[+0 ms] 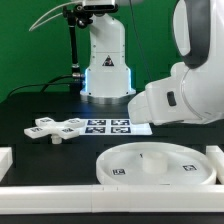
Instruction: Assemble round table
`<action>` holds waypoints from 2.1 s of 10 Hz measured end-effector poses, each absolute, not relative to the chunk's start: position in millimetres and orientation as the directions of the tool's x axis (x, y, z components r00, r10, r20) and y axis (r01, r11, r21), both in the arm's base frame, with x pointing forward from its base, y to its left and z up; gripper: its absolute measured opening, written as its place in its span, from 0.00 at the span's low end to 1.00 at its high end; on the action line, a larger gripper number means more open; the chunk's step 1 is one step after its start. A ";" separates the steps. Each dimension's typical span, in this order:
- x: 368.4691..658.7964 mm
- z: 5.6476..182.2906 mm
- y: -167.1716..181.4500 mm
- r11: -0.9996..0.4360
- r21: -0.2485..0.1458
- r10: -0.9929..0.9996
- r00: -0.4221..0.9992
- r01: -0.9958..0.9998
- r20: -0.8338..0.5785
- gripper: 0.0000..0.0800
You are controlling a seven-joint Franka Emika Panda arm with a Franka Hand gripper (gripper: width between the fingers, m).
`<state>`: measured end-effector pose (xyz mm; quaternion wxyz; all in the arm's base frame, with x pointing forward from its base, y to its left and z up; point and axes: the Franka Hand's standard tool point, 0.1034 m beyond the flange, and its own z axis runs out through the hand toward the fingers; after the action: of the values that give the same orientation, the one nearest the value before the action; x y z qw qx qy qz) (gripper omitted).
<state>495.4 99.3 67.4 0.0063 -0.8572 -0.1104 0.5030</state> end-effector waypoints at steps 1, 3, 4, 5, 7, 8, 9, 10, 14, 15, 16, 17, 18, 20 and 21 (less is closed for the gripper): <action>503.7 62.3 98.4 -0.972 -0.131 0.217 0.547 0.194 -0.809 0.51; 516.4 82.0 91.6 -0.971 -0.133 0.231 0.629 0.199 -0.742 0.51; 524.8 93.8 86.1 -0.973 -0.130 0.226 0.654 0.192 -0.722 0.51; 532.9 101.7 85.2 -0.974 -0.122 0.222 0.680 0.192 -0.699 0.51; 543.8 101.1 87.9 -0.973 -0.113 0.228 0.772 0.201 -0.594 0.51; 547.6 100.9 87.5 -0.973 -0.105 0.228 0.814 0.204 -0.535 0.51; 549.6 101.3 87.6 -0.973 -0.099 0.228 0.840 0.206 -0.492 0.51; 556.6 102.2 87.0 -0.972 -0.093 0.233 0.877 0.213 -0.421 0.51; 584.6 135.1 65.8 -0.964 -0.079 0.265 0.940 0.253 -0.214 0.51; 591.7 133.9 66.5 -0.965 -0.068 0.260 0.957 0.253 -0.130 0.51; 592.8 133.1 65.8 -0.967 -0.062 0.252 0.966 0.249 -0.057 0.51; 592.2 131.8 64.6 -0.967 -0.054 0.252 0.968 0.251 -0.018 0.51; 601.6 130.3 63.0 -0.961 -0.029 0.271 0.957 0.275 0.100 0.51; 595.6 126.4 61.6 -0.960 -0.023 0.275 0.954 0.280 0.118 0.51; 595.4 124.5 61.0 -0.959 -0.021 0.279 0.952 0.283 0.125 0.51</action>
Offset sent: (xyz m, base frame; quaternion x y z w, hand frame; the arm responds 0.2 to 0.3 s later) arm 0.0272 -0.0214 0.0406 0.0111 0.1128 -0.0055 0.9935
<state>595.4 61.0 124.5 0.0193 -0.9878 -0.1422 -0.0606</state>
